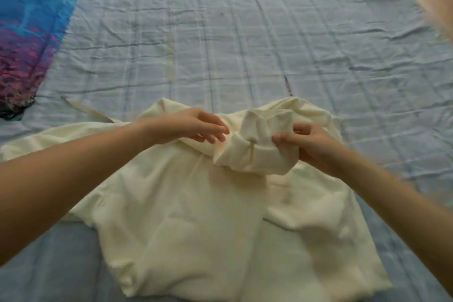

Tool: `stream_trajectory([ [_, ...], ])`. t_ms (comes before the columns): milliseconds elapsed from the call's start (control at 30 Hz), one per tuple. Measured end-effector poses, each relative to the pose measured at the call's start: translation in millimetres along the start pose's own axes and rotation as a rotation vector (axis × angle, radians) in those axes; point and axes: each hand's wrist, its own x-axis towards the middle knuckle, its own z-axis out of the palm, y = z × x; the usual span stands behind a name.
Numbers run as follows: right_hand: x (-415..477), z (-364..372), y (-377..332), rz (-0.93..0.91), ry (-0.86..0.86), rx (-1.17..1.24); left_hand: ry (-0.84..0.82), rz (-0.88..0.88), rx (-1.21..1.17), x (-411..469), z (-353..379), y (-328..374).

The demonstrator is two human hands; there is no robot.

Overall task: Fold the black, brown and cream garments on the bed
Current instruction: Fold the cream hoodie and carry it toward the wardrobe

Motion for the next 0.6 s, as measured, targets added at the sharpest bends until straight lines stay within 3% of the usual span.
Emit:
stream_trajectory([
  [100, -14, 5, 27, 0.070, -0.135, -0.154, -0.089, -0.059, 0.139, -4, 24, -21],
  [167, -23, 6, 32, 0.172, -0.356, -0.276, -0.156, -0.110, 0.218, -8, 35, -31],
  [233, -28, 3, 28, 0.233, -0.498, -0.311, -0.090, -0.123, 0.220, -13, 39, -37],
  [300, -22, 4, 24, 0.206, -0.368, -0.282, 0.084, -0.164, 0.150, -16, 41, -38],
  [433, 19, 20, 39, 0.099, 0.237, -0.425, 0.641, -0.212, 0.217, -11, 41, -43],
  [500, 42, 31, 54, 0.077, 0.355, -0.460, 0.876, -0.226, 0.169, -5, 35, -45],
  [600, 75, 43, 71, 0.036, 0.425, -0.472, 0.937, -0.367, -0.015, 11, 18, -55],
])
